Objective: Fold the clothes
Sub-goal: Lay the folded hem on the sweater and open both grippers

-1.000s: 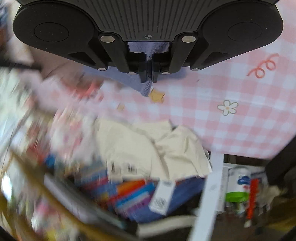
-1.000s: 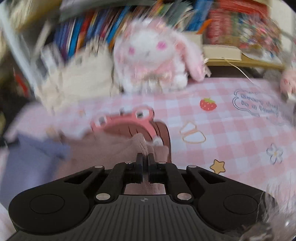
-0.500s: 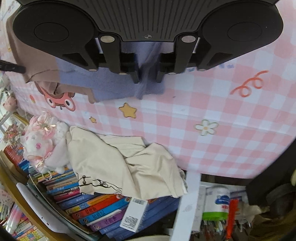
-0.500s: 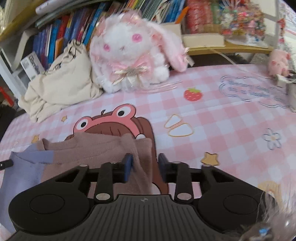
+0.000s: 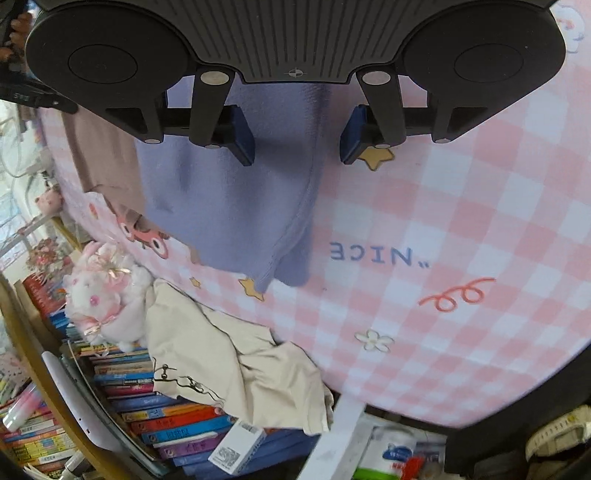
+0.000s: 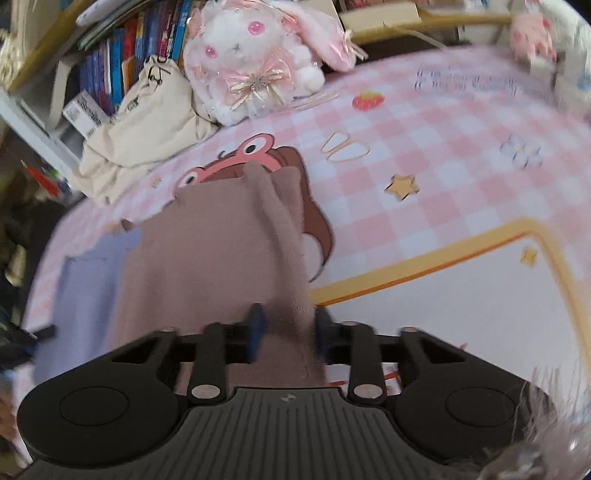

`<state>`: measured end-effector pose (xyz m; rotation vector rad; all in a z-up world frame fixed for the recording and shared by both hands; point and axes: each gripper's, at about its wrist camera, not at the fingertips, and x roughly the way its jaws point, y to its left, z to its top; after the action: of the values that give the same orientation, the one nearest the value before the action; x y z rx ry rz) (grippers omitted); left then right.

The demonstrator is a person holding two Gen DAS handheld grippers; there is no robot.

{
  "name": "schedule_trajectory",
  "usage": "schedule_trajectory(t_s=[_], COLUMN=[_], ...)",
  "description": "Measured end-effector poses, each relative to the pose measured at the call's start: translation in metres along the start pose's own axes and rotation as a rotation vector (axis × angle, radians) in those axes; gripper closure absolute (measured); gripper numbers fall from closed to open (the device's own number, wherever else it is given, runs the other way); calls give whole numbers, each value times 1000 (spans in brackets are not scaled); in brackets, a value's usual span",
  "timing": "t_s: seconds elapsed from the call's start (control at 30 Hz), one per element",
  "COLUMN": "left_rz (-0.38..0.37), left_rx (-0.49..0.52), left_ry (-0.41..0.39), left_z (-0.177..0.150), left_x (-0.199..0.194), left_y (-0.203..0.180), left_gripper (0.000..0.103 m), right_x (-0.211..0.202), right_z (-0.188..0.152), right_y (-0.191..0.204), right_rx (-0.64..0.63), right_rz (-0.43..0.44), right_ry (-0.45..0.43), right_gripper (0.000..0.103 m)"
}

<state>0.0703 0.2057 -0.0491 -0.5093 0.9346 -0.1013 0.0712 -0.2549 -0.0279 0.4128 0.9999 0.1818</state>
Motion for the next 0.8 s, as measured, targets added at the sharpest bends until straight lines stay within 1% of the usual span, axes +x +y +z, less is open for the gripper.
schedule_trajectory(t_s=[0.03, 0.07, 0.2, 0.37, 0.47, 0.5, 0.53, 0.6, 0.63, 0.67, 0.7, 0.77, 0.8], left_rz=[-13, -18, 7, 20, 37, 47, 60, 74, 78, 82, 84, 85, 88], left_rx=[-10, -20, -47, -31, -18, -12, -6, 20, 35, 50, 66, 98, 109], left_ry=[5, 5, -12, -20, -28, -32, -41, -92, -120, -149, -168, -181, -177], left_z=[1, 1, 5, 7, 6, 6, 5, 1, -1, -3, -5, -10, -14], left_x=[2, 3, 4, 4, 2, 1, -2, -14, -21, -28, -34, -44, -47], left_y=[0, 1, 3, 3, 0, -1, -4, -11, -15, -19, -23, -31, -33], left_gripper=[65, 66, 66, 66, 63, 62, 62, 61, 59, 54, 53, 52, 48], right_x=[2, 3, 6, 12, 11, 9, 7, 2, -2, -6, -10, -19, -23], right_z=[0, 0, -1, -1, -1, -2, -3, -6, -8, -11, -15, -23, -28], right_y=[1, 3, 15, 15, 17, 19, 20, 24, 26, 29, 33, 40, 44], right_rx=[14, 15, -12, 16, -3, -9, -16, -34, -46, -66, -86, -146, -175], right_rz=[-2, -6, -30, -22, -35, -45, -55, -73, -83, -93, -103, -128, -142], right_ry=[0, -3, -11, -34, -40, -44, -48, -64, -75, -87, -99, -125, -134], right_gripper=[80, 80, 80, 80, 77, 72, 65, 60, 54, 46, 43, 34, 32])
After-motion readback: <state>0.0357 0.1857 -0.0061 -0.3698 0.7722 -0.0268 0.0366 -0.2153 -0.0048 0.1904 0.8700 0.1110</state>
